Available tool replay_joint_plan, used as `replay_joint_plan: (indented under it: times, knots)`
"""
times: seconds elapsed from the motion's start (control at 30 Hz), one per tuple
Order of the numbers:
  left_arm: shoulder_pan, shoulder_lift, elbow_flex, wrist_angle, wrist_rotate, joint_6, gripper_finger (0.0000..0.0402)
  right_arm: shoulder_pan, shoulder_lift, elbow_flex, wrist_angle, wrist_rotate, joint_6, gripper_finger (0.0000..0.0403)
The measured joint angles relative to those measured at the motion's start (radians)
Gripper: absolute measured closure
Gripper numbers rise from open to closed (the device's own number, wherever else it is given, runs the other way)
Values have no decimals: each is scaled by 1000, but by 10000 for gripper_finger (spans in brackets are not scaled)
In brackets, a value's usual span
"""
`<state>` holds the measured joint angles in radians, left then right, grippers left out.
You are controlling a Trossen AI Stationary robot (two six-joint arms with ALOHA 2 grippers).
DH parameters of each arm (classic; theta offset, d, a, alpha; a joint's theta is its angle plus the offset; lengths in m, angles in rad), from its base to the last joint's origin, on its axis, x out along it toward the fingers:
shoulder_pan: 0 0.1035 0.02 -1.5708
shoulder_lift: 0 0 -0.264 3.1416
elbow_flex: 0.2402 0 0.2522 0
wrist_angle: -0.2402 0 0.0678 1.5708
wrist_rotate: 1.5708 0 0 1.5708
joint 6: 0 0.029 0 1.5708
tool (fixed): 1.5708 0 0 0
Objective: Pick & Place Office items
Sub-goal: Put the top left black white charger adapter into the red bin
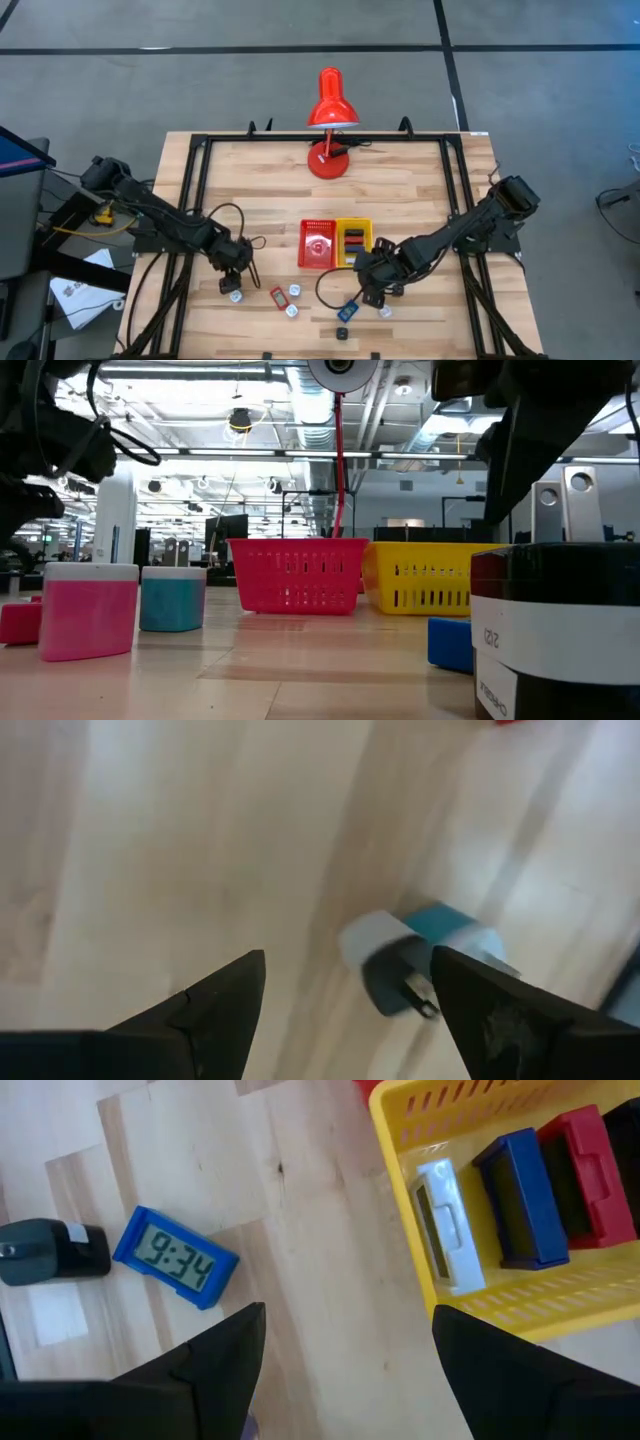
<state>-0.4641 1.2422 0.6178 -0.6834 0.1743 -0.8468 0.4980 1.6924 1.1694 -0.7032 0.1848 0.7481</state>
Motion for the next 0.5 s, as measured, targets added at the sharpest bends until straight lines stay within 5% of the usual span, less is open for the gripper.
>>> replay_joint_plan:
  times: [0.23, 0.5]
  knots:
    - [-2, -82, 0, -89, 117, -11, 124, 0, 0, 0, 0, 0, 1, 124]
    - [-87, -56, -21, -63, 83, 106, 124, 0, 0, 0, 0, 0, 3, 124]
